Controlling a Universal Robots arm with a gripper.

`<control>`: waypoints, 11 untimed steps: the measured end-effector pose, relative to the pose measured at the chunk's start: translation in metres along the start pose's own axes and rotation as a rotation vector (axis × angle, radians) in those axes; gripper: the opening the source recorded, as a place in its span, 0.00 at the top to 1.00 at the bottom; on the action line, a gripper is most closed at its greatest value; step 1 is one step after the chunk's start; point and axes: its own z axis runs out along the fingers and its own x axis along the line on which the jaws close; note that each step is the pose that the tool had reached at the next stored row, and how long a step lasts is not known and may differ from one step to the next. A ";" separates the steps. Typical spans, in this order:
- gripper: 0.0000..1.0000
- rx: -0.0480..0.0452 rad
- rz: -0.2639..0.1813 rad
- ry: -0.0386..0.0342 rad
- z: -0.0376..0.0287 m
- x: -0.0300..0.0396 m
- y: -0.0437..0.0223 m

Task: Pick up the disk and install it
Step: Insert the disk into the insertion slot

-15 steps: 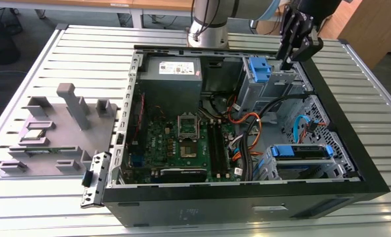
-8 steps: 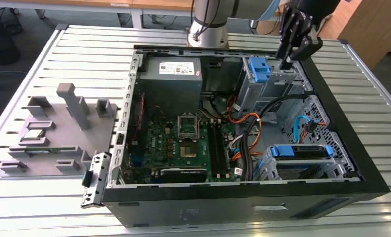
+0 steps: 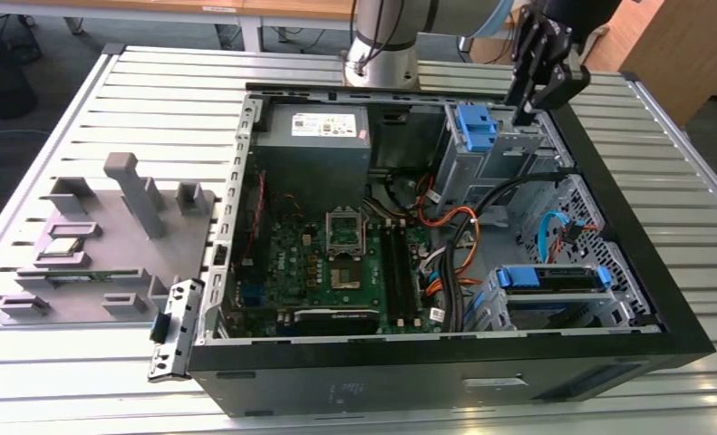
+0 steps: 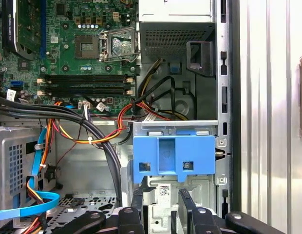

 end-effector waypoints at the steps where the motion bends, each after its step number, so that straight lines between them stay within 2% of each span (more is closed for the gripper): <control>1: 0.58 0.0000 0.000 0.0000 0.0000 -0.0004 0.0000; 11: 0.58 0.0000 0.000 -0.0001 0.0002 -0.0041 0.0001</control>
